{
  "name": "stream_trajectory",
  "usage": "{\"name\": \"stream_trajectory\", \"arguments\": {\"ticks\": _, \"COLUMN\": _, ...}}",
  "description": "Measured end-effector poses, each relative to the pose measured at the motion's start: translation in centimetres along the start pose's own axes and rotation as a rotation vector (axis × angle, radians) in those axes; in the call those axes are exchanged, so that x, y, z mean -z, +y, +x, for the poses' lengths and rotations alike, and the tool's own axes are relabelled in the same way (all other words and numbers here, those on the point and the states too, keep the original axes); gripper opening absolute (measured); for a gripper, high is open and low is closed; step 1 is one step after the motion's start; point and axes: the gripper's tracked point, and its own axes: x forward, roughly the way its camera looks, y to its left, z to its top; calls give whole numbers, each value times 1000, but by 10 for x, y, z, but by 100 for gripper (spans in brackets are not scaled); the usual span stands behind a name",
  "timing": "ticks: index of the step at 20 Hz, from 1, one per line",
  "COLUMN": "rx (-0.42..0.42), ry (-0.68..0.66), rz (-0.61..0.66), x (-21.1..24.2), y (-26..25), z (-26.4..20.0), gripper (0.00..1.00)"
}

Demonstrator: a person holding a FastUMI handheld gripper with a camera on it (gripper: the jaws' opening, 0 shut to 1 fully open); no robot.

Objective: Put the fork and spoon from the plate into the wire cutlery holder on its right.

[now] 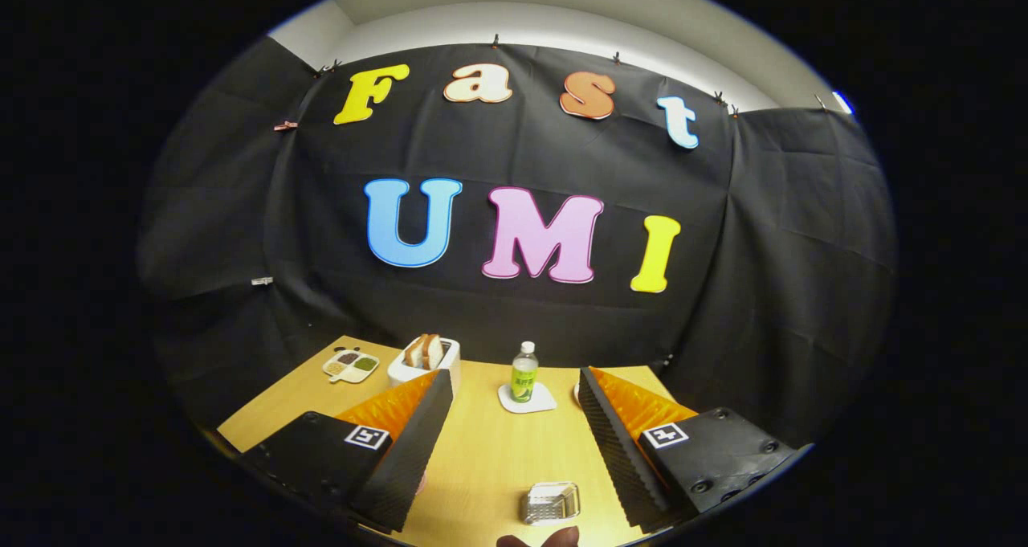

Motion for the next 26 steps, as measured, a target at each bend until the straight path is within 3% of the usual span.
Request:
{"name": "stream_trajectory", "arguments": {"ticks": 6, "rx": -157, "ry": 235, "rz": -10, "x": 54, "y": 54, "z": 12, "gripper": 99}}
{"name": "stream_trajectory", "arguments": {"ticks": 12, "rx": -302, "ry": 571, "rz": 63, "x": 132, "y": 118, "z": 20, "gripper": 99}}
{"name": "stream_trajectory", "arguments": {"ticks": 17, "rx": -341, "ry": 775, "rz": 142, "x": 188, "y": 151, "z": 26, "gripper": 97}}
{"name": "stream_trajectory", "arguments": {"ticks": 24, "rx": -371, "ry": 918, "rz": 61, "x": 258, "y": 186, "z": 40, "gripper": 92}}
{"name": "stream_trajectory", "arguments": {"ticks": 26, "rx": -375, "ry": 947, "rz": 24, "x": 276, "y": 193, "z": 44, "gripper": 86}}
